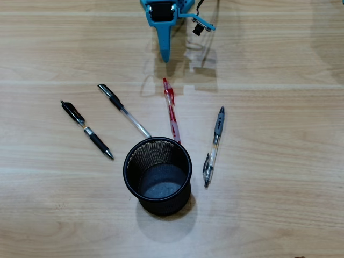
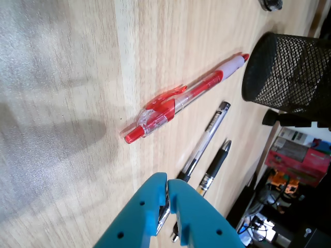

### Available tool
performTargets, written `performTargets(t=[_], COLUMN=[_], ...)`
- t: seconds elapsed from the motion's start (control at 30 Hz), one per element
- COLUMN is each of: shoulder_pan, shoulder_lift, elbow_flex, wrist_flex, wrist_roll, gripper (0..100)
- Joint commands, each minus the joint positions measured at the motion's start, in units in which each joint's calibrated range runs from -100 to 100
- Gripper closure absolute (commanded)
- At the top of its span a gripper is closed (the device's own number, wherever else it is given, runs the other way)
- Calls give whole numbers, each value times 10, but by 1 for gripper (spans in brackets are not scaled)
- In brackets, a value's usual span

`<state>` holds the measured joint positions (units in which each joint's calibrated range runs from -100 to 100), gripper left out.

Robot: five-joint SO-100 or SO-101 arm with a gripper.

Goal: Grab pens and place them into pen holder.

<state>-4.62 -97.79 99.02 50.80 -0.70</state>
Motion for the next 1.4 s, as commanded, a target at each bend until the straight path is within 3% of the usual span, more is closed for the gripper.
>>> performTargets(t=[0.0,0.67,1.0,1.27,1.37], shoulder_pan=[-2,9,2,8,12], shoulder_lift=[-5,-6,-6,-6,-6], elbow_flex=[3,1,-156,-158,-158], wrist_flex=[-5,-6,0,2,3], wrist_roll=[-1,-4,-4,-5,-36], gripper=[98,98,98,98,98])
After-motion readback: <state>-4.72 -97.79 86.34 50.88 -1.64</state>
